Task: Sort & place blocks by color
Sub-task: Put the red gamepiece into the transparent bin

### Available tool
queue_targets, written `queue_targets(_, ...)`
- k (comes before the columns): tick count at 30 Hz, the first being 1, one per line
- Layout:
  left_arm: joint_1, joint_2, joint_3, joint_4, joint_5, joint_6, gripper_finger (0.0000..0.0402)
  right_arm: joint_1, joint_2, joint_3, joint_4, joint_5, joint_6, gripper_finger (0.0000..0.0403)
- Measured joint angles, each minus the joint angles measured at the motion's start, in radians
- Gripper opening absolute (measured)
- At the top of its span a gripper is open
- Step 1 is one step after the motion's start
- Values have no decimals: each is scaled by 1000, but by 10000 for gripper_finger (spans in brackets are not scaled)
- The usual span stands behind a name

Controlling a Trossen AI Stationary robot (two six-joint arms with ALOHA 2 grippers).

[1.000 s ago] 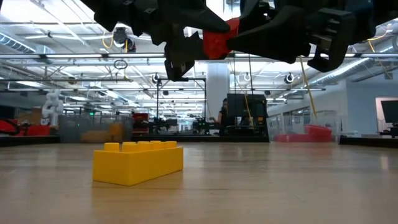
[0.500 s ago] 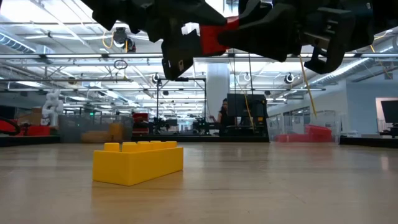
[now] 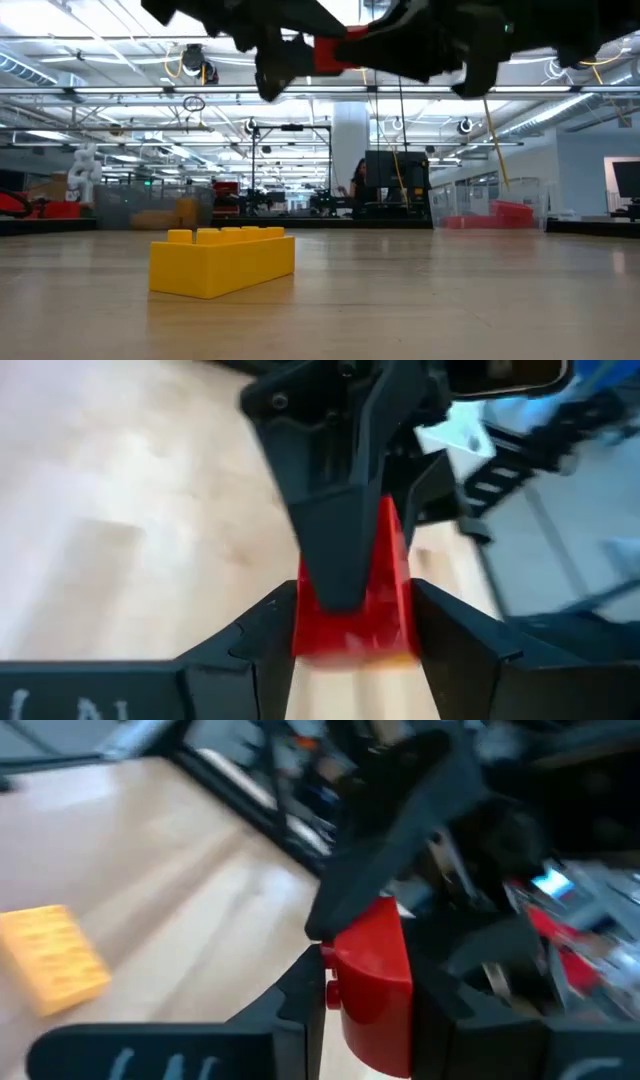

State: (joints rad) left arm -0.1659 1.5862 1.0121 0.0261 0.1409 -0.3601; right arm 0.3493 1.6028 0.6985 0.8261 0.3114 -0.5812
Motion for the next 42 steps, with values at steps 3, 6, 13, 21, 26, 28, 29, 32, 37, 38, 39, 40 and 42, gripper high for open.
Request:
queue_targets(3, -4, -58, -2, -123, -53, 58, 193, 6, -52, -7, -25, 68, 15, 72)
queue_targets(6, 1, -100, -8, -199, -107, 88, 203, 7, -100, -6, -40, 83, 41, 72)
queue_targets(13, 27, -187, -6, -368, -244, 54, 208, -17, -245, -6, -263, 415, 16, 73)
queue_targets(21, 28, -195, -7, -564, -487, -58, 209, -220, -487, -6, -561, 577, 121, 74)
queue_targets(26, 31, -196, -16, -614, -564, -106, 209, -401, -601, -6, -714, 495, 244, 74)
queue_targets(28, 31, -196, -19, -612, -579, -98, 209, -473, -633, -6, -780, 468, 288, 75)
queue_targets(29, 31, -196, -20, -606, -586, -93, 209, -513, -641, -6, -810, 443, 315, 75)
queue_targets(32, 33, -196, -23, -608, -599, -83, 209, -636, -655, -6, -894, 339, 420, 76)
queue_targets(37, 34, -196, -23, -598, -600, -83, 209, -846, -639, -6, -981, 146, 574, 76)
queue_targets(38, 34, -196, -23, -598, -600, -83, 209, -879, -633, -6, -989, 118, 588, 76)
queue_targets(39, 34, -196, -23, -598, -600, -83, 209, -909, -626, -6, -991, 91, 594, 76)
queue_targets(40, 34, -196, -23, -598, -600, -85, 209, -936, -617, -6, -988, 71, 597, 76)
queue_targets(42, 34, -196, -23, -598, -600, -87, 209, -978, -598, -6, -990, 32, 598, 77)
